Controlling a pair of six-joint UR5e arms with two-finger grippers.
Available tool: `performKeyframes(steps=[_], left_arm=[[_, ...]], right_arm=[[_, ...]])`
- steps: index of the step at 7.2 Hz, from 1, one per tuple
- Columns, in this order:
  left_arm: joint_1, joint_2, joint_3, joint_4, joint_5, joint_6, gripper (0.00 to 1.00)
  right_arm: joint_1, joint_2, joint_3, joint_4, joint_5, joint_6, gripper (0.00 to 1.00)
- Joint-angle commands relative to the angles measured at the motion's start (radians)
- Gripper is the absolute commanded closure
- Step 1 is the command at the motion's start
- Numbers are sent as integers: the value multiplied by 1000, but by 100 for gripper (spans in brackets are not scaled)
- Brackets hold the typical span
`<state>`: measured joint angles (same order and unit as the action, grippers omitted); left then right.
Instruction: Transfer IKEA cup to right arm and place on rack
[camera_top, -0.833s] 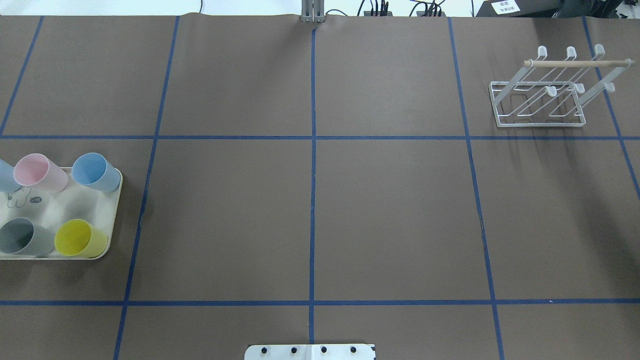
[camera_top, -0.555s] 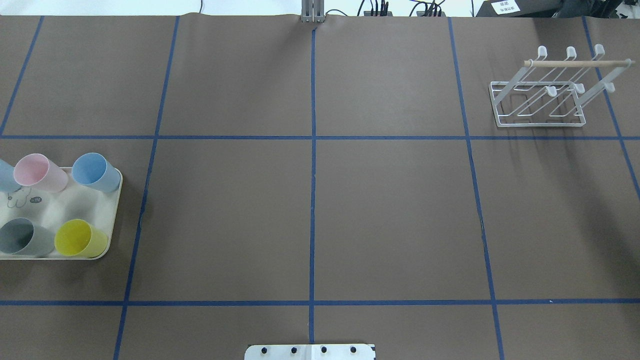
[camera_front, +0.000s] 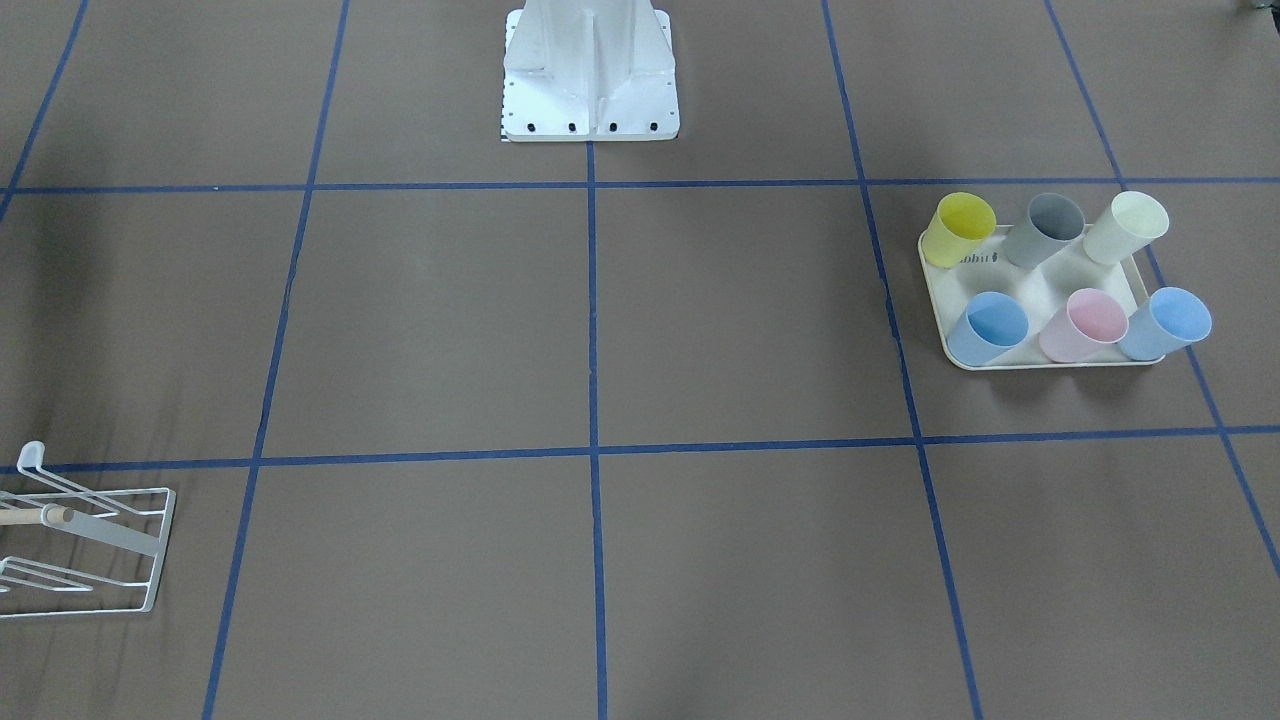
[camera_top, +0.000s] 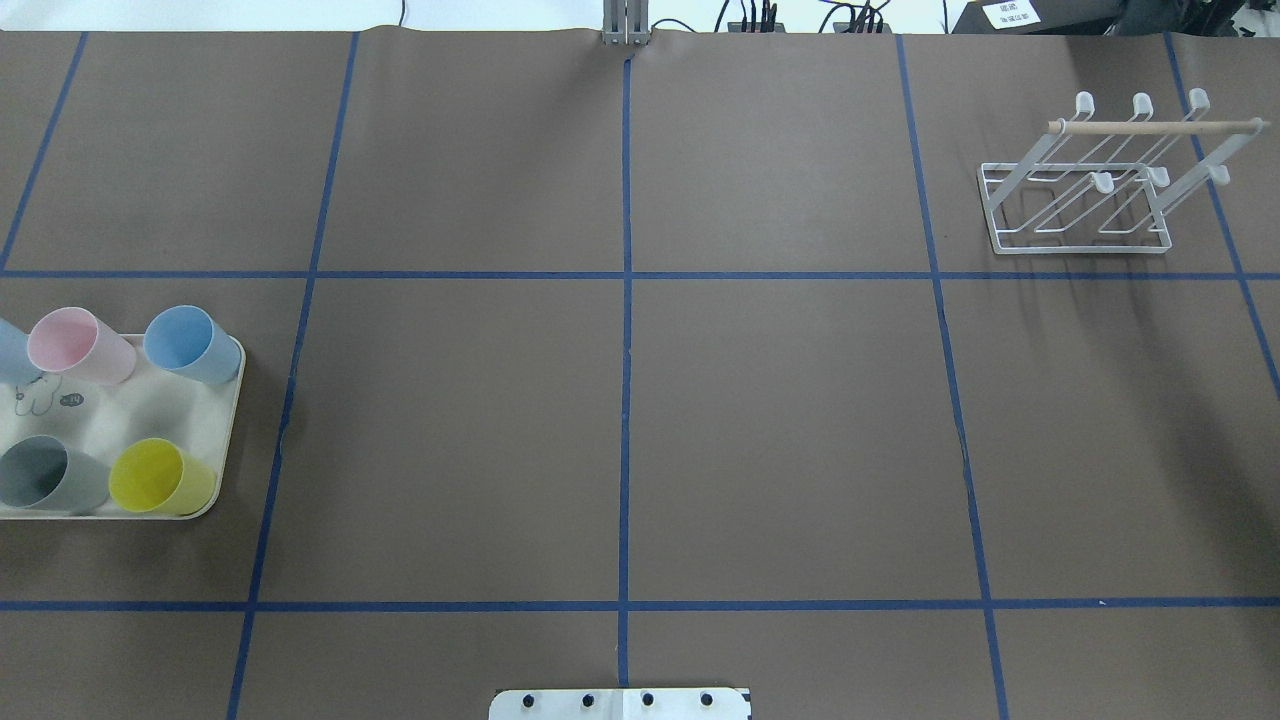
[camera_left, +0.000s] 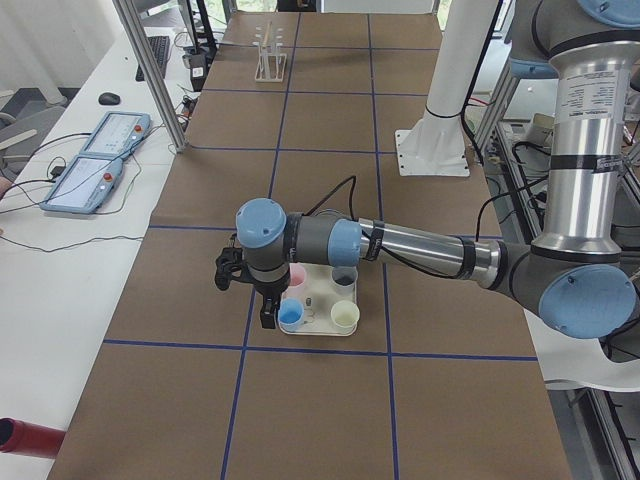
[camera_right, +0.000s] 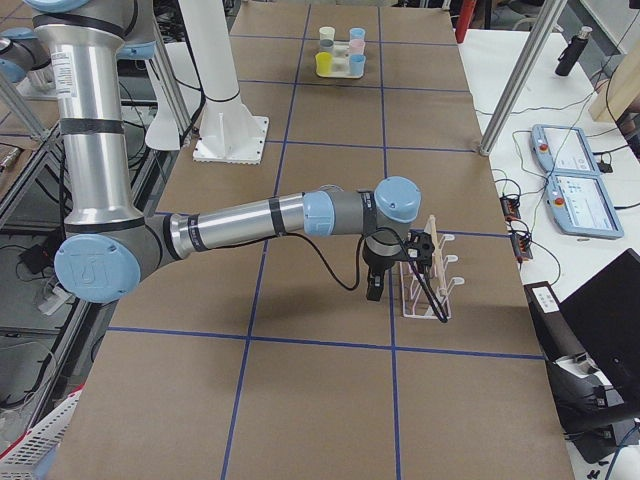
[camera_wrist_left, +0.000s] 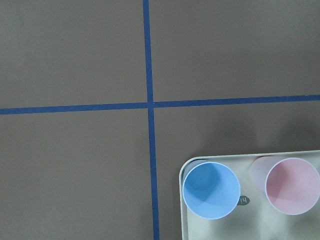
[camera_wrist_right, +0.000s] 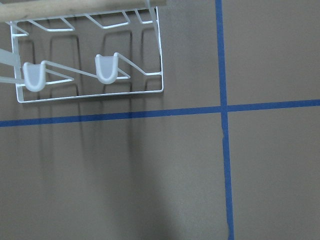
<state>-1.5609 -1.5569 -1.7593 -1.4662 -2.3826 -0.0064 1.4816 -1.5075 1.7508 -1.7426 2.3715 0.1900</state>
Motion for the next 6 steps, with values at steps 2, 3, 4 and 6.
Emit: performKeyframes(steps=[2,3,4,6], left_arm=[[9,4,7,-35,-1,-1,0],[48,4,7,-36,-1,-1,0],[105,4,6,-37,-1,-32,0],[188,20,9,-52,5,-66,0]], right_arm=[[-1,-5,-1,6,3,3,1],[-10,-11,-11,6,0,6,1],[-11,-13,-11,6,2,3,1],[-23,-13,-13,6,20,3,1]])
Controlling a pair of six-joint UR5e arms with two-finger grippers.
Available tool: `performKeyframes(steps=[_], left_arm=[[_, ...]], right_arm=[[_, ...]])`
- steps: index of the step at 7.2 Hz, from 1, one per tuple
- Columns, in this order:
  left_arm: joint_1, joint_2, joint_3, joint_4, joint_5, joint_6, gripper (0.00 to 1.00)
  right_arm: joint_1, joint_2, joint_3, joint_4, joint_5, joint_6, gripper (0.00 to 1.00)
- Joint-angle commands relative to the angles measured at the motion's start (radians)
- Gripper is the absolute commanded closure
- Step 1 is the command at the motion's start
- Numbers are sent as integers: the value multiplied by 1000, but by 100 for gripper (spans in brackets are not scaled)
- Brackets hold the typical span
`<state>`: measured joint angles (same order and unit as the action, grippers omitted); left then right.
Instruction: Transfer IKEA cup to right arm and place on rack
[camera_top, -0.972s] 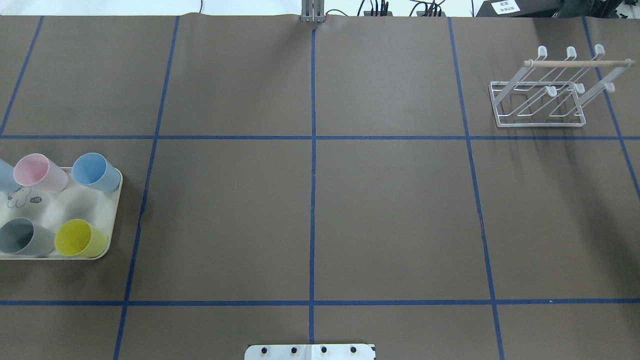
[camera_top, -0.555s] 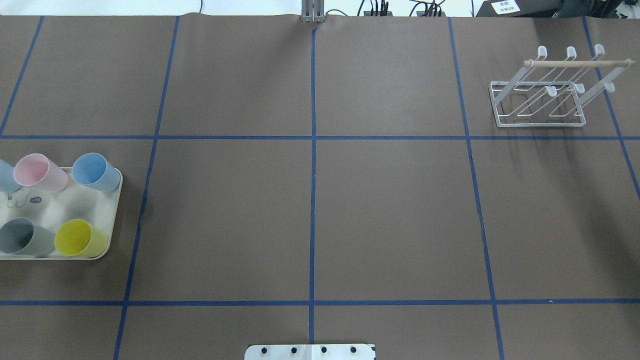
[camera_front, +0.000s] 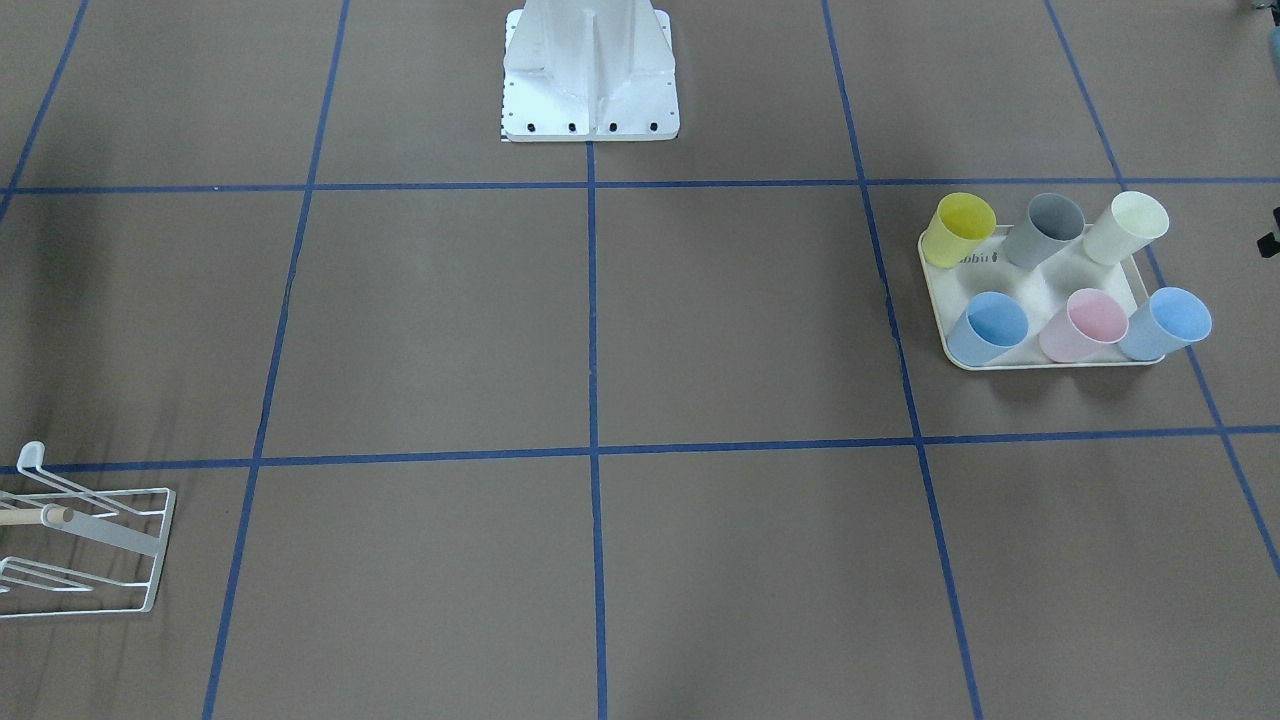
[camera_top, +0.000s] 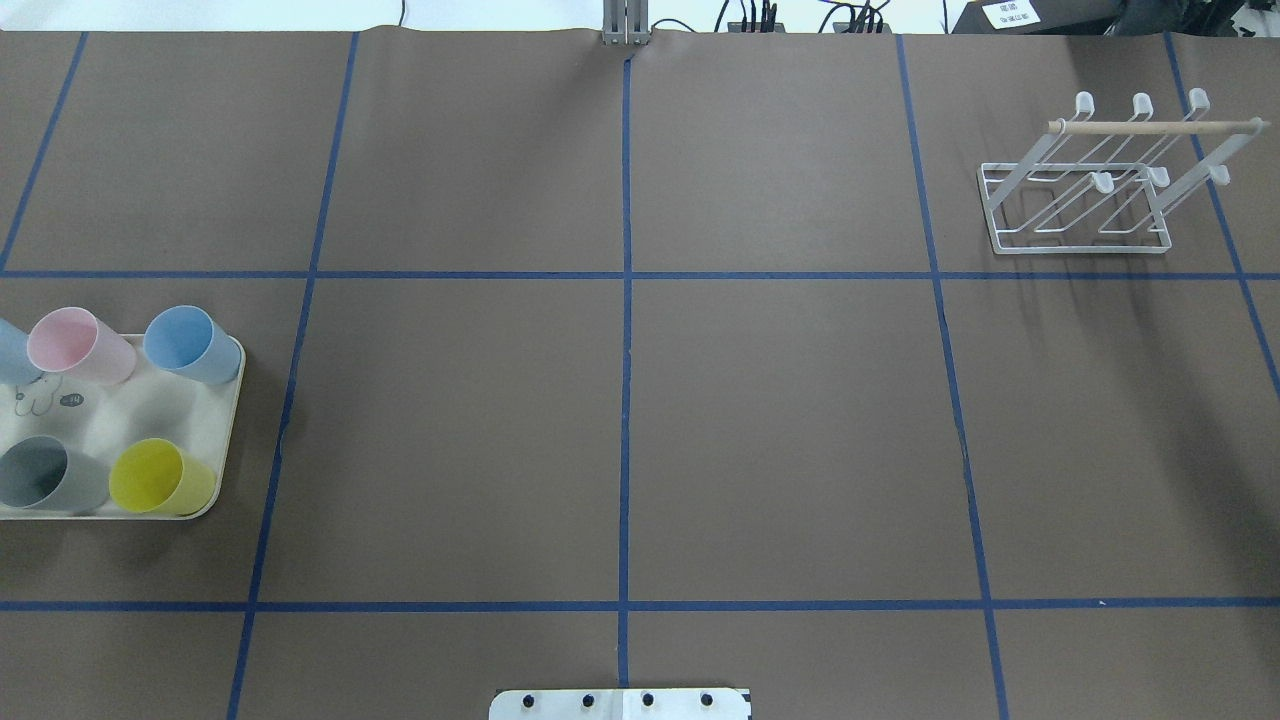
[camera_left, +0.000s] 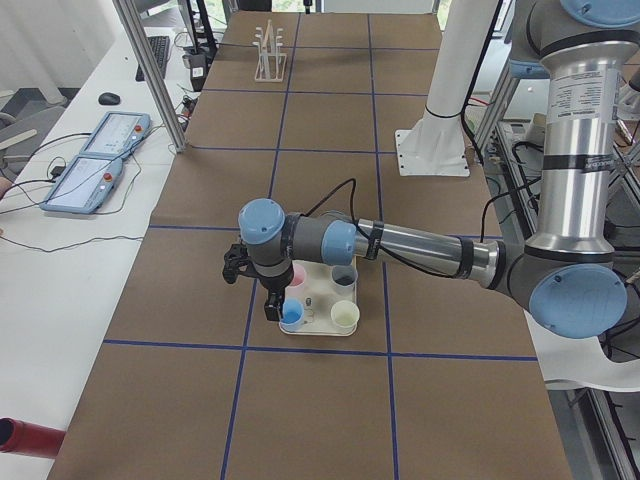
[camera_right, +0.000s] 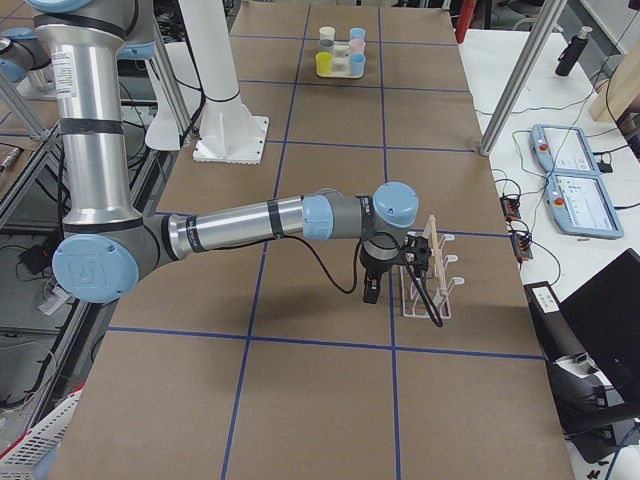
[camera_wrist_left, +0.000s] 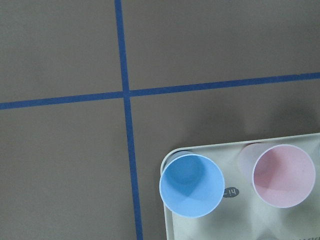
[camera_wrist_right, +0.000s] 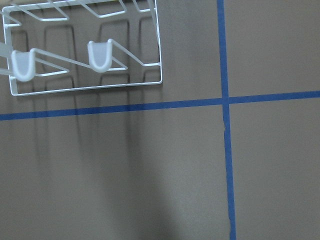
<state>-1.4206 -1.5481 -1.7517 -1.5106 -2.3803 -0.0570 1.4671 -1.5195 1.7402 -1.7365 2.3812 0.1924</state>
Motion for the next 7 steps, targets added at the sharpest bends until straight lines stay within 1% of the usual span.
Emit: performKeyframes(steps=[1,2,3,4,7], left_arm=[[61,51,1,-76,4,-12,0],[71,144,3,-205,6,-18,0],[74,196,11,-250,6,-80,0],[109,198,21,-252,6,-114,0],[179,200,60,-253,6,-106,0]], right_arm=[[-24,1,1,0,13,1,1],[-42,2,2,2,15,-1,1],[-88,7,5,24,15,1,1],[-109,2,-4,87,13,7,1],[-111,1,-7,100,15,9,1]])
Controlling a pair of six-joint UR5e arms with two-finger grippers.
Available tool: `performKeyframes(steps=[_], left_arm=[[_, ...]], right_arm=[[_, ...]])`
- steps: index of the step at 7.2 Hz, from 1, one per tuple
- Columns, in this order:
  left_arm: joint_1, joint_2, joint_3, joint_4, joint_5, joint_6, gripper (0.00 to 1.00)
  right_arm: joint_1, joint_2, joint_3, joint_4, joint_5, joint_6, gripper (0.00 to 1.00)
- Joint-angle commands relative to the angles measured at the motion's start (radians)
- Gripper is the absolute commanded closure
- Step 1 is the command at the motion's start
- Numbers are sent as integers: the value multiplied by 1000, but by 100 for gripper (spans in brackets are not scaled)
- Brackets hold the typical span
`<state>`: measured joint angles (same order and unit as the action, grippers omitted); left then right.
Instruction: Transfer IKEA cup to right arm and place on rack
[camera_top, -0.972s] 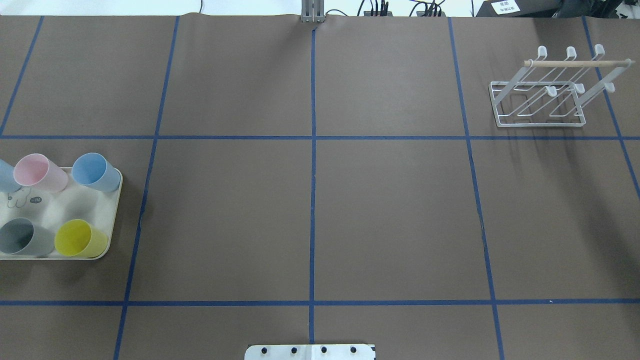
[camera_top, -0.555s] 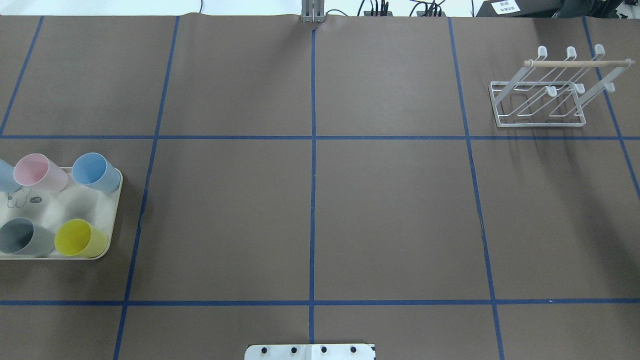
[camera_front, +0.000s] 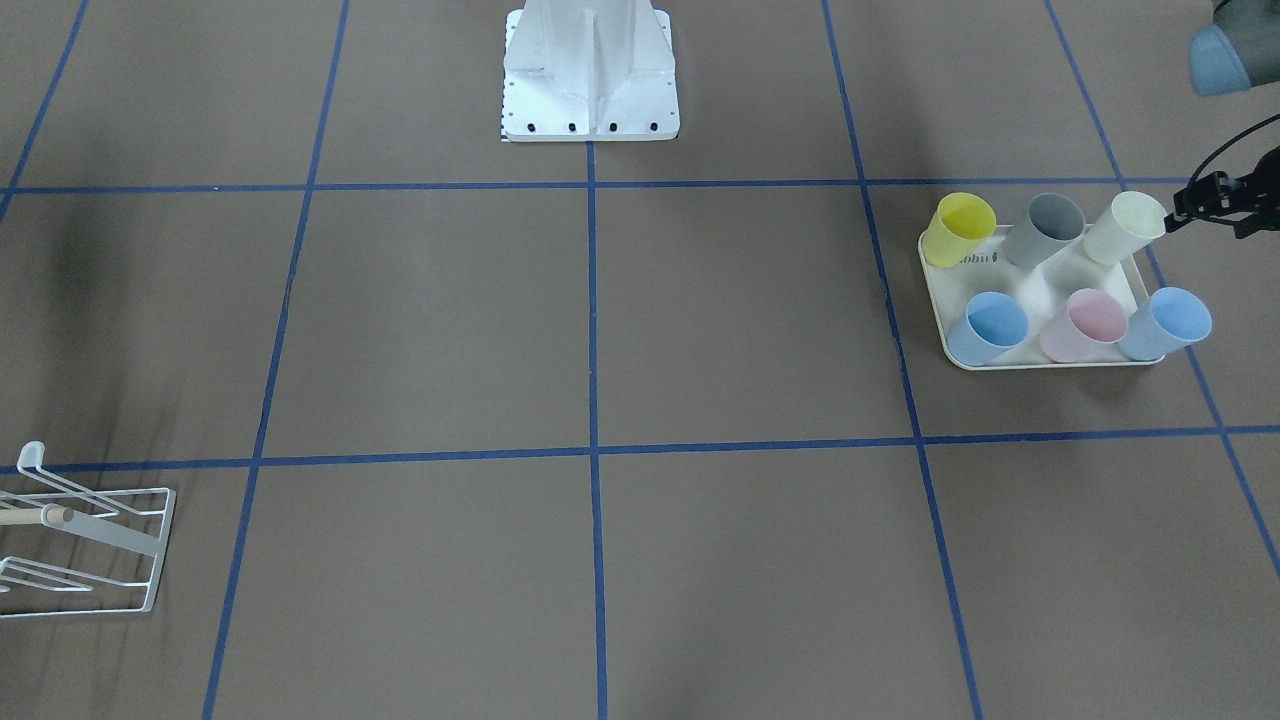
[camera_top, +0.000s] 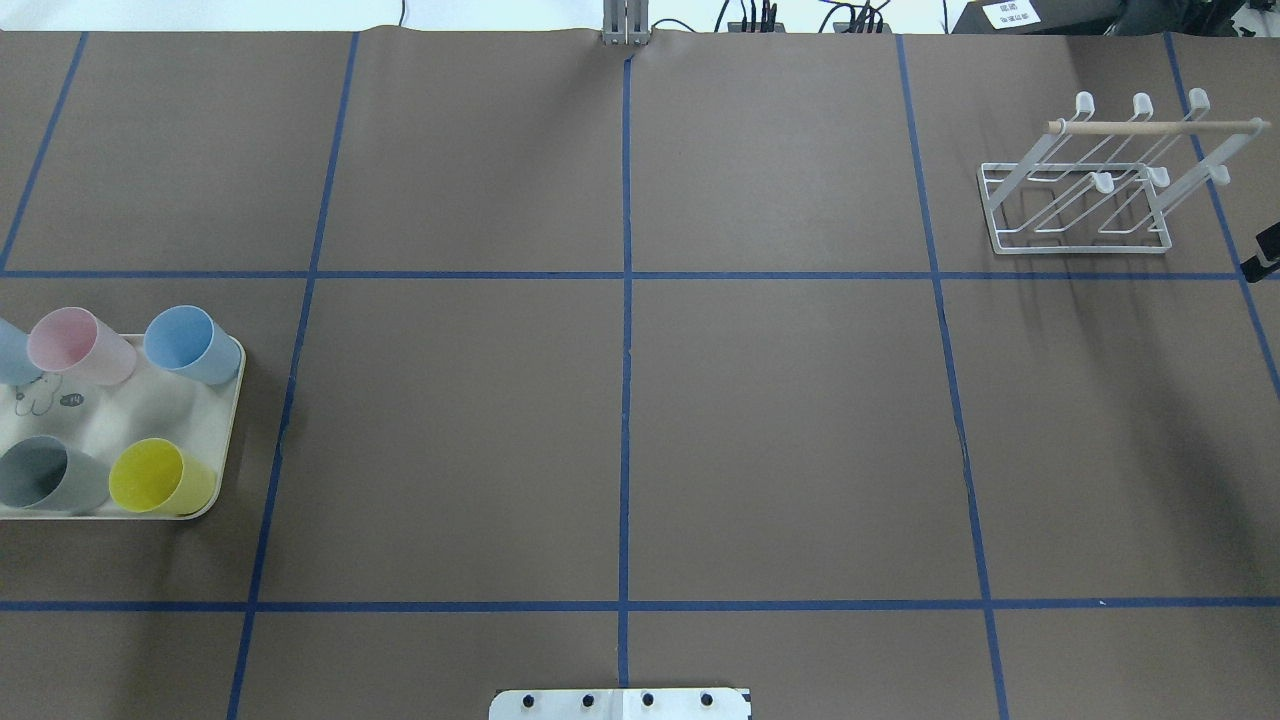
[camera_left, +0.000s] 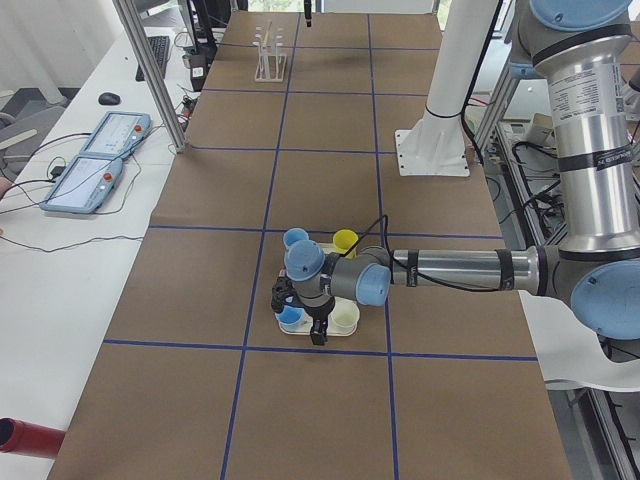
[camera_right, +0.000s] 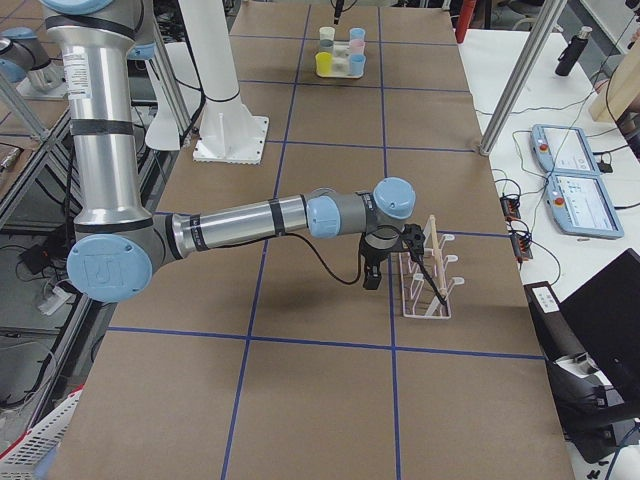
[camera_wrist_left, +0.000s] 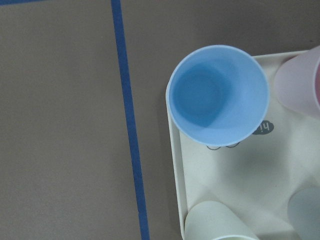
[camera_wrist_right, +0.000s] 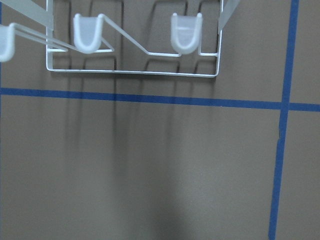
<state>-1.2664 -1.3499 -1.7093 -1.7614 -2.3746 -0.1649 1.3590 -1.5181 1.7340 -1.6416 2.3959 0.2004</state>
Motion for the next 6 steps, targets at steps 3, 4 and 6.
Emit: performKeyframes(steps=[3,4,6], left_arm=[[54,9,31,-3,-2,4,15],[68,11,33,-3,-2,4,18],[78,31,33,-6,-6,4,42]], right_arm=[[-3,0,-1,5,0,1,1],[-3,0,-1,5,2,1,1],[-3,1,1,5,2,1,1]])
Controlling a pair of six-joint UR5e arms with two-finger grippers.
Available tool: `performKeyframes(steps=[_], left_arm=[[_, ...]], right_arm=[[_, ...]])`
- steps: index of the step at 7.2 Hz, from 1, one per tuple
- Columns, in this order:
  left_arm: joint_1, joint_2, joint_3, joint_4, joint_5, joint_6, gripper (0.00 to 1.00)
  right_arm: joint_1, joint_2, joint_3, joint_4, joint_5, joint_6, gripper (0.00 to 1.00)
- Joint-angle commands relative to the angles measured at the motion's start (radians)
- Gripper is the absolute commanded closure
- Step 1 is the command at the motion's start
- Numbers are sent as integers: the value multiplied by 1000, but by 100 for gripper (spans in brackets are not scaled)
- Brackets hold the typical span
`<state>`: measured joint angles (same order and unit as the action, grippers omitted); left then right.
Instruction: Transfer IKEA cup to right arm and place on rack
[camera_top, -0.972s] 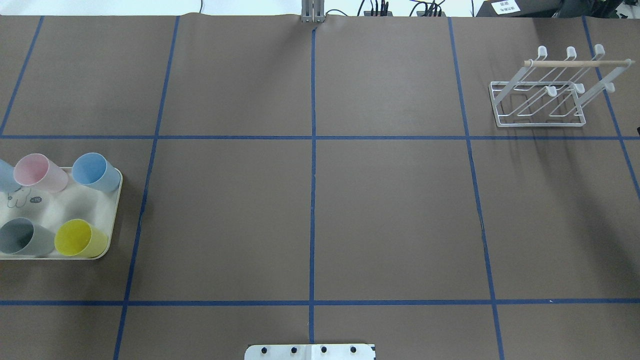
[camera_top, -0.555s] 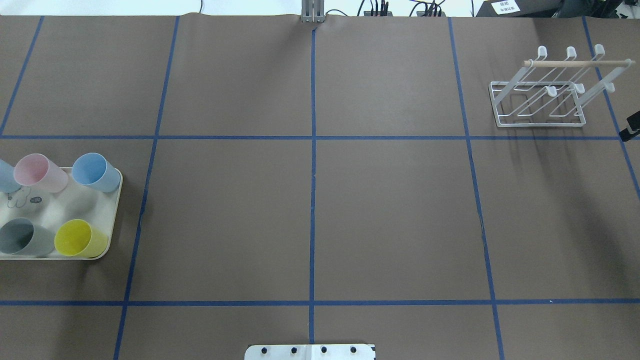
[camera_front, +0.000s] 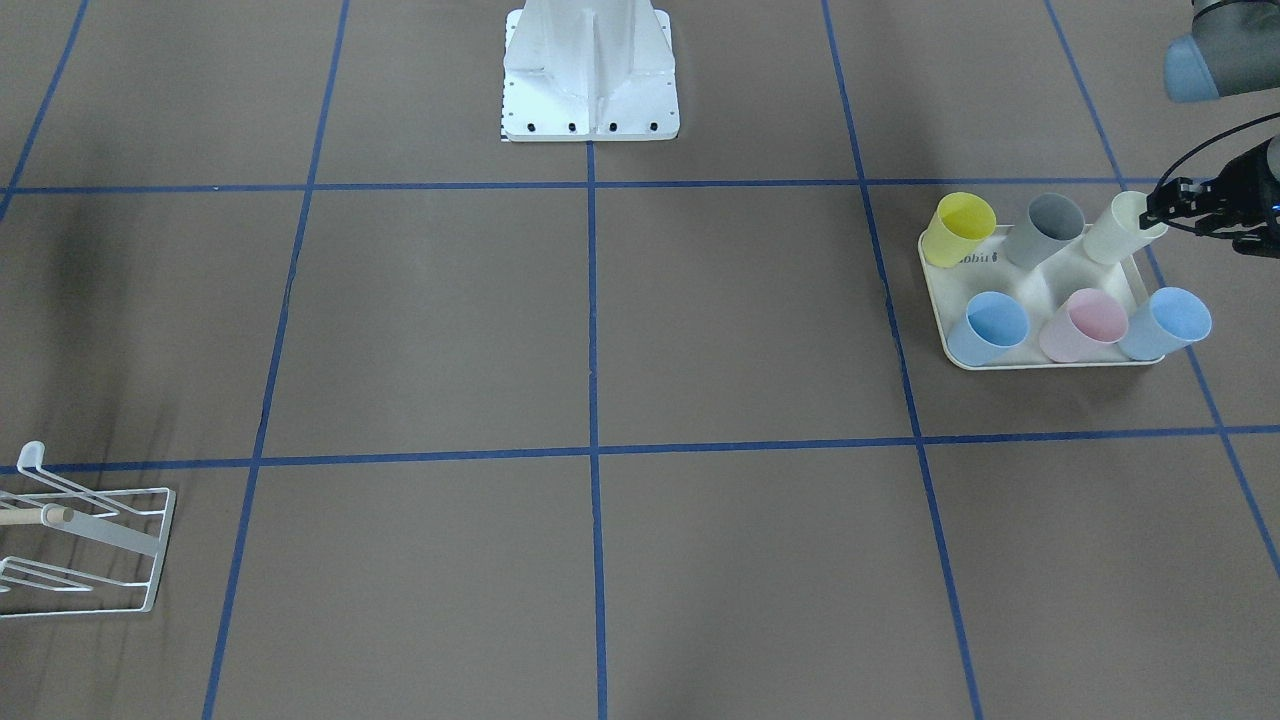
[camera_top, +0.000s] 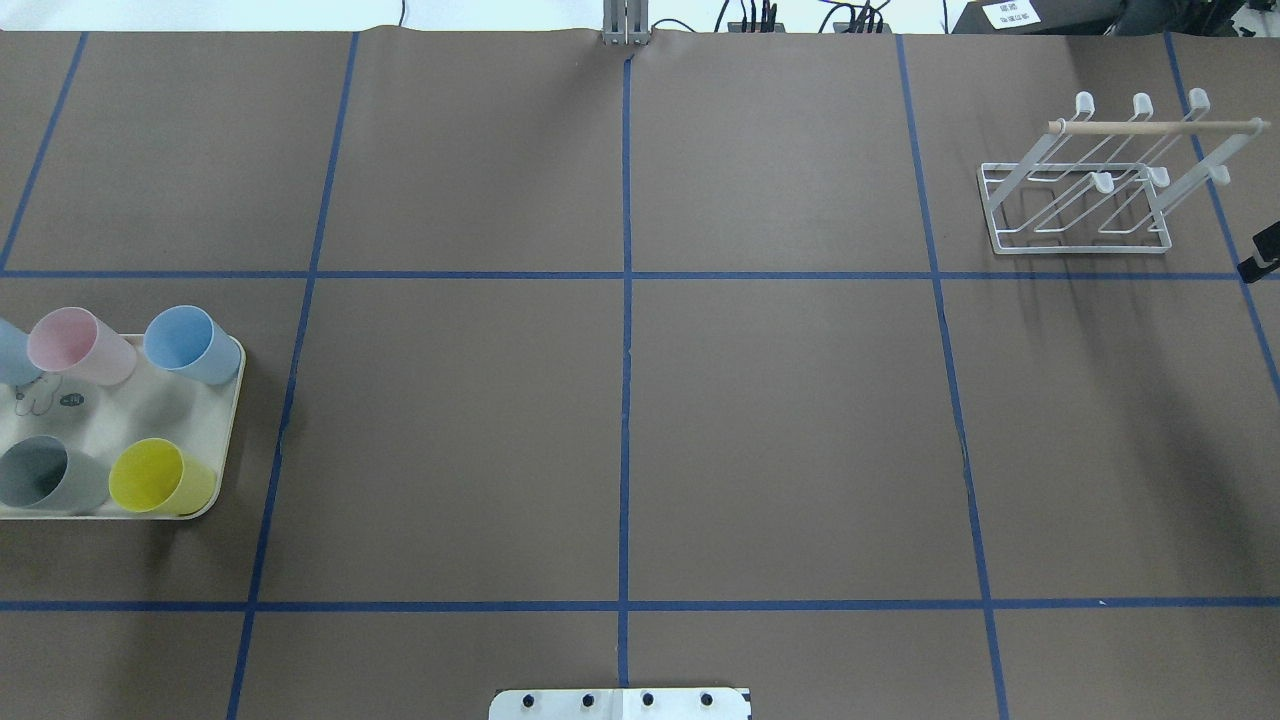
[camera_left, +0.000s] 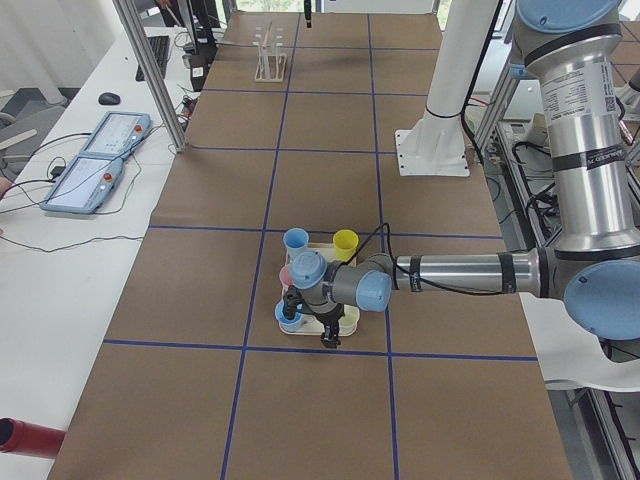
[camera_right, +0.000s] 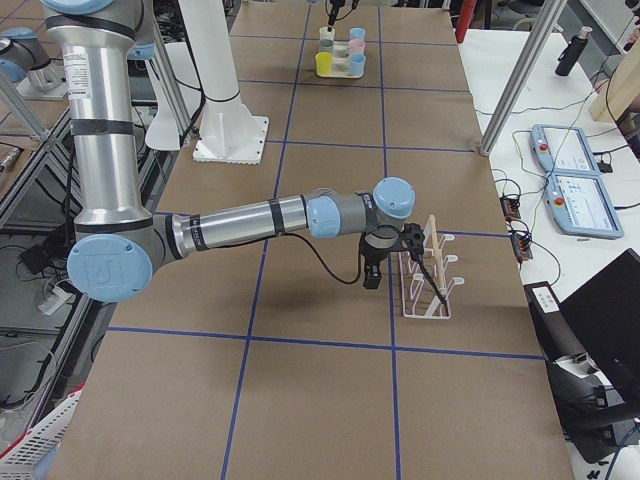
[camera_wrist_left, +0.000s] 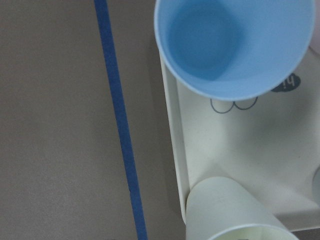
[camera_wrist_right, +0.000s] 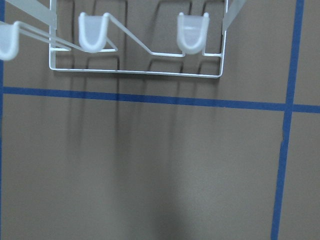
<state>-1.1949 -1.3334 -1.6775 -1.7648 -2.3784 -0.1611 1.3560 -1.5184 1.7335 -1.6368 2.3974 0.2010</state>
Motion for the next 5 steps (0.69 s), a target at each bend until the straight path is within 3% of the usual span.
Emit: performKeyframes(steps=[1,2,4,5], left_arm=[[9,14,-1,-4,-4,-1,76],[11,16,-1,-2,-4,0,100],[-5,17,-25,-1,-5,0,100],[-11,61,-97,13,-11,2,100]], right_arm=[[0,1,3,0,0,0,1],[0,1,6,2,0,0,1],[0,4,6,2,-1,0,1],[0,7,5,2,-1,0,1]])
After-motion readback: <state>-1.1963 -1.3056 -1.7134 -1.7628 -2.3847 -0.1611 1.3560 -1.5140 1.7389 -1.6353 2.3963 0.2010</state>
